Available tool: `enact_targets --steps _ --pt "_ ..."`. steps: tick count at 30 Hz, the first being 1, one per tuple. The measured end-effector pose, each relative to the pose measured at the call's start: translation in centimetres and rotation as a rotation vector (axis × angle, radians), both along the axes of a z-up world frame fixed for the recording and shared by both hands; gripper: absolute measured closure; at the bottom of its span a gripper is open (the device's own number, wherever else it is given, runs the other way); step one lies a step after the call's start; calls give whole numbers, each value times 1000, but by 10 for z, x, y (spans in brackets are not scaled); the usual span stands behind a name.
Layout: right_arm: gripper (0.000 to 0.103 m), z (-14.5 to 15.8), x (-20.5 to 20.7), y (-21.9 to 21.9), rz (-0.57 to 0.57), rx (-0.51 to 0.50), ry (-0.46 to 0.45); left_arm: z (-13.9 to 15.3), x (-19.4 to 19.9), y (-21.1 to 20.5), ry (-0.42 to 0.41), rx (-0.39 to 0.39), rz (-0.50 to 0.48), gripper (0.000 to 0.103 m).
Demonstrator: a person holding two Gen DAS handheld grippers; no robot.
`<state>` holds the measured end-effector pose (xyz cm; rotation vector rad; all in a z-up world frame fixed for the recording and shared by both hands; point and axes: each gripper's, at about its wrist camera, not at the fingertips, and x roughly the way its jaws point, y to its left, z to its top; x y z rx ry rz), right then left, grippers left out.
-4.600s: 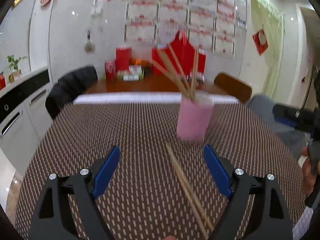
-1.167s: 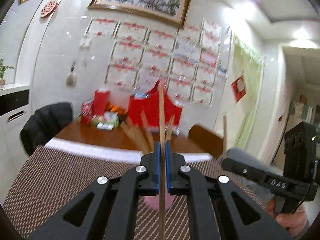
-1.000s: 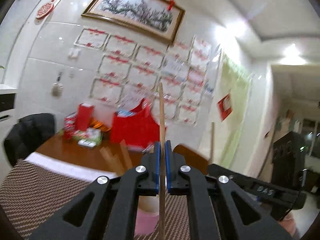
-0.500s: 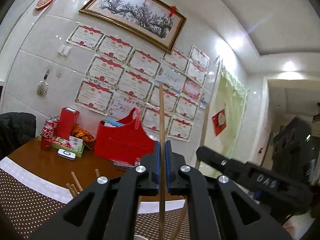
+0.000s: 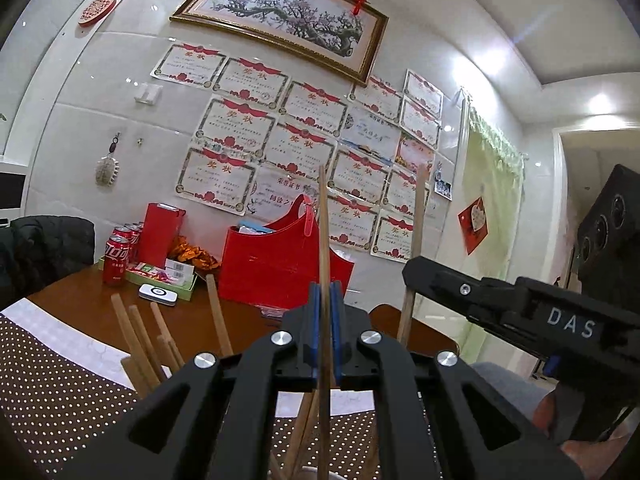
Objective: Organize utensils
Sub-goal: 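Lift both held chopsticks and lower them into the pink cup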
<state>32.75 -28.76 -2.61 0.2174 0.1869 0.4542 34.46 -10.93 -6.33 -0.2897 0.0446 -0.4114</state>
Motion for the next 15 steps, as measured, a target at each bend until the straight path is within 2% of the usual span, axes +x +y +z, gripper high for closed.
enact_targets --steps 15 --pt "96 -21 2 8 17 -34 33 -23 -8 4 39 14 -4 98"
